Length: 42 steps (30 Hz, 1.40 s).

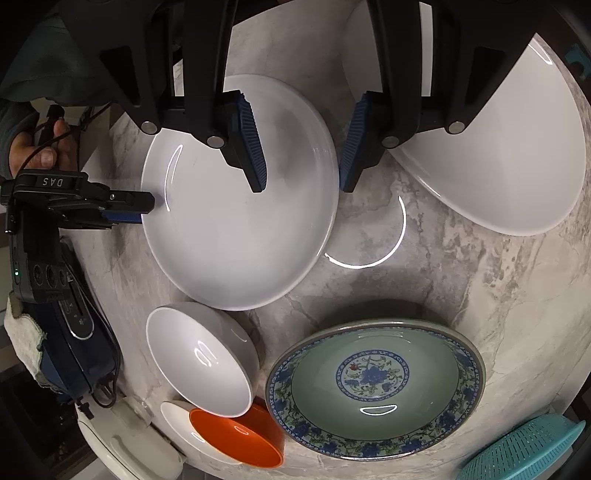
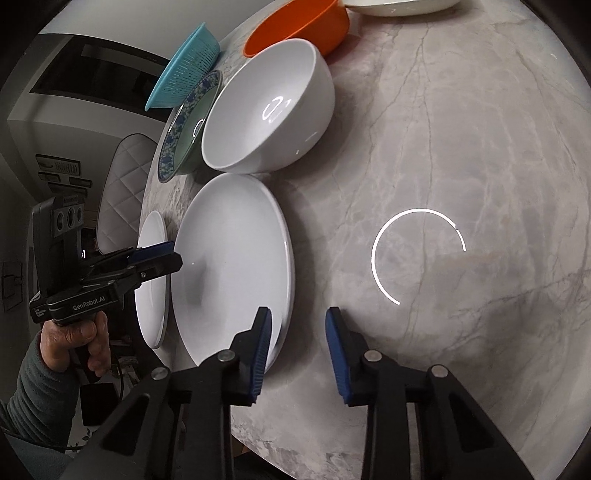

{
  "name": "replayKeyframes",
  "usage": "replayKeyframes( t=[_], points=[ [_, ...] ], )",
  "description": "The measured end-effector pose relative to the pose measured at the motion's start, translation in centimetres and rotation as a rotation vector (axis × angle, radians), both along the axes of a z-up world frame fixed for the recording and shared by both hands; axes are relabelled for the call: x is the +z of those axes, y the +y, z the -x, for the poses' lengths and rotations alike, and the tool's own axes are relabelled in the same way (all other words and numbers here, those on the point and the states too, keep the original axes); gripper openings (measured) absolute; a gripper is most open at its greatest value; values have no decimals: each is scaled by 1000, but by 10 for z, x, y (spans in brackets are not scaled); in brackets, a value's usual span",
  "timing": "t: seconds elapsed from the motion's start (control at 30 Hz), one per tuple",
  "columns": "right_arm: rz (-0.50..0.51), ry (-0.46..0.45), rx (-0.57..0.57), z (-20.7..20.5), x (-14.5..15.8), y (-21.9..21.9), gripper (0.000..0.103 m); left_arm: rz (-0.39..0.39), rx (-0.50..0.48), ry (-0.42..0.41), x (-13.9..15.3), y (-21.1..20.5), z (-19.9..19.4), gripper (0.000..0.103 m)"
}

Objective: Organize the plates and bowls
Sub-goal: 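Grip the smaller white plate's rim with the left tool while the right tool grips the opposite rim, then lift the smaller white plate with both tools and lower it onto the large plate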

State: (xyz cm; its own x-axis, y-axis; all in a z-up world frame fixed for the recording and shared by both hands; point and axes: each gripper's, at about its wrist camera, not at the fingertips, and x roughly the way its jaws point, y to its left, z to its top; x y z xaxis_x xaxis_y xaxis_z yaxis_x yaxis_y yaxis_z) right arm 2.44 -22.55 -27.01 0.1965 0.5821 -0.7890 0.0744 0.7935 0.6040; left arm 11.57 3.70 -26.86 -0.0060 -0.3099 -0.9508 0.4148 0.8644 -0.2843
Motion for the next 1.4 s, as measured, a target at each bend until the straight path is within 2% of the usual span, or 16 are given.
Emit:
replayKeyframes(
  t=[0.07, 0.13, 0.2, 0.37, 0.47, 0.67, 0.83, 1.17, 1.4],
  points=[
    [9, 0, 1, -2, 0, 2, 28, -3, 1, 3, -2, -3, 1, 38],
    [12, 5, 4, -4, 1, 3, 26, -4, 7, 12, -5, -4, 1, 27],
    [14, 5, 4, -4, 0, 4, 23, -3, 11, 25, -9, -4, 1, 21],
    [-3, 18, -24, -7, -4, 0, 15, -26, -1, 43, -17, -11, 4, 19],
    [8, 23, -37, -8, -5, -1, 7, -49, 8, 43, -22, -13, 6, 14],
    [30, 31, -45, -12, -4, 2, 7, -59, 31, 40, -23, -18, 11, 13],
    [44, 52, -54, -12, -3, 0, 7, -38, 60, 49, -17, -16, 18, 11],
    [11, 72, -31, -13, 14, -8, 7, -3, 178, 53, 17, -8, 42, 10],
    [0, 58, 69, -17, 44, 2, 7, 18, 304, 12, 69, 15, 68, 10]
  ],
)
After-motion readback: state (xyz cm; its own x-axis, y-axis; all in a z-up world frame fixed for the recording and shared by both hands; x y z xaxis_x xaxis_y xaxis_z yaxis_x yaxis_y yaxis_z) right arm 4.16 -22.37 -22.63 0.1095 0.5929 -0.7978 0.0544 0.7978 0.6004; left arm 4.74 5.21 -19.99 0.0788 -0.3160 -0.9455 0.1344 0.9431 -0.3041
